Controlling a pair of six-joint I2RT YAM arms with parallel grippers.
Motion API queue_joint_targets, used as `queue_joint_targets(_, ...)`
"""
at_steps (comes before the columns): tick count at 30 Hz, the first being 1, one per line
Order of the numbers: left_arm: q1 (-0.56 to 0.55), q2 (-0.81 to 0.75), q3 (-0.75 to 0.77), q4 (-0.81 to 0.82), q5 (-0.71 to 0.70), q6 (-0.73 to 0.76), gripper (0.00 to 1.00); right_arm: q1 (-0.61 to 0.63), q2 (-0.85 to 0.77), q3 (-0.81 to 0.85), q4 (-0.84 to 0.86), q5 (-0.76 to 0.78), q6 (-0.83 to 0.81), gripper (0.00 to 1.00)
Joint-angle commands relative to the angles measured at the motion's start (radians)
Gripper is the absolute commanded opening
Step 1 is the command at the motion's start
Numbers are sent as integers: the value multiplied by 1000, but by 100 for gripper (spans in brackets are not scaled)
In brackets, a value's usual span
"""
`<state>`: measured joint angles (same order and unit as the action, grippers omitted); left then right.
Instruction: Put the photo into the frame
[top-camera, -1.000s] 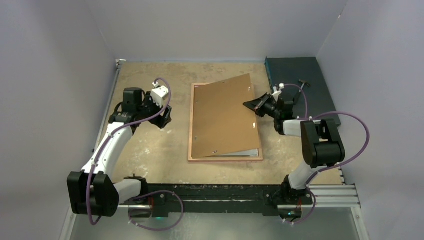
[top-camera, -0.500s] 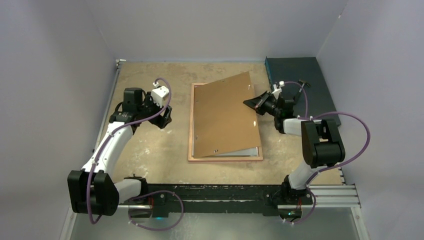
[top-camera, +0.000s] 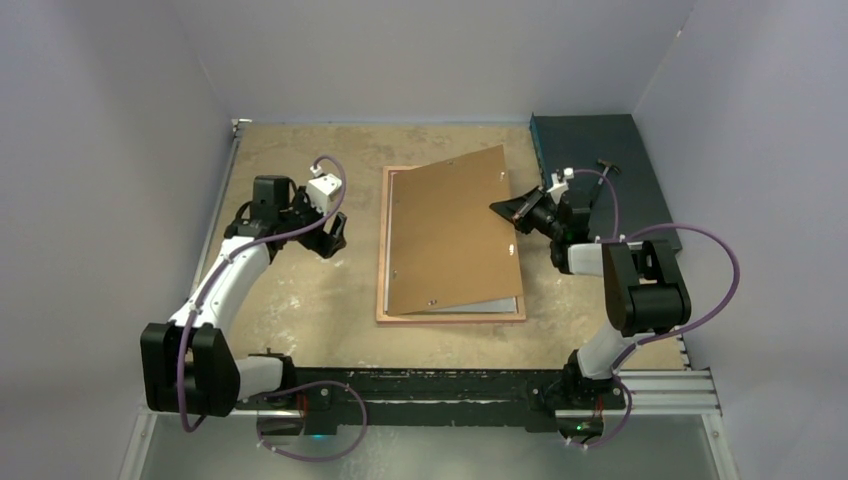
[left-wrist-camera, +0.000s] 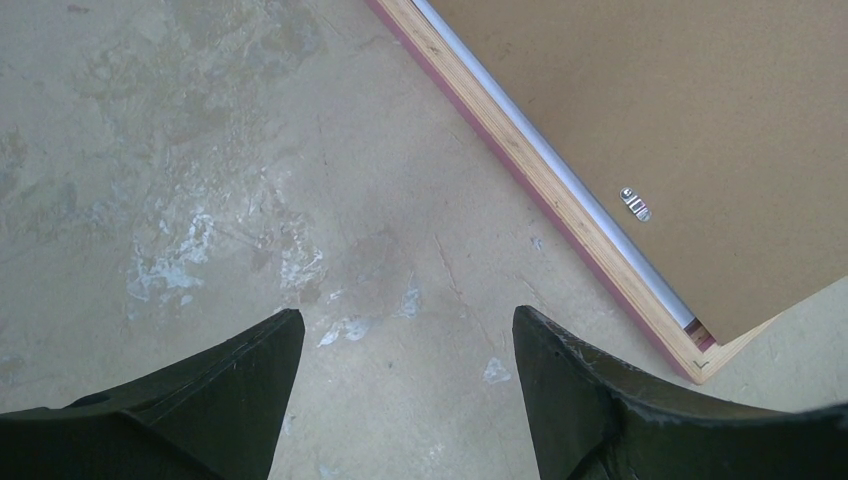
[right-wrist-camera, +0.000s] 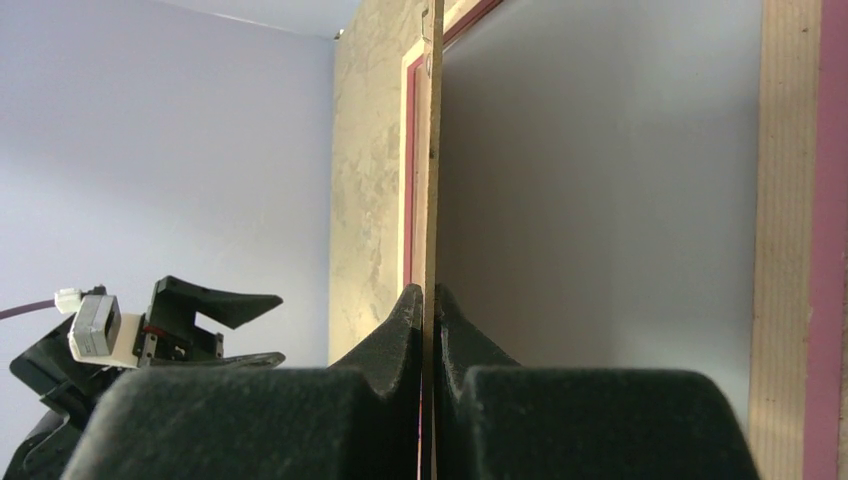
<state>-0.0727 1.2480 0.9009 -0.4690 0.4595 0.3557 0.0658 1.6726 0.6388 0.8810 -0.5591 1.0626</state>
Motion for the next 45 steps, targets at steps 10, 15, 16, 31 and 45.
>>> queue_joint_targets(10,-6,47,-13,63,45,-6,77,15,20,27,118,33,-34,0)
queue_joint_targets(15,-6,51,-17,70,42,1,78,30,60,64,126,5,-43,0)
queue_joint_targets(16,-6,52,-20,70,43,1,78,31,63,67,129,4,-43,0)
queue_joint_targets(31,-7,50,-24,72,51,-5,78,60,47,9,161,81,-44,0)
queue_joint_targets(45,-60,199,-154,257,8,15,76,82,118,-5,254,57,14,0)
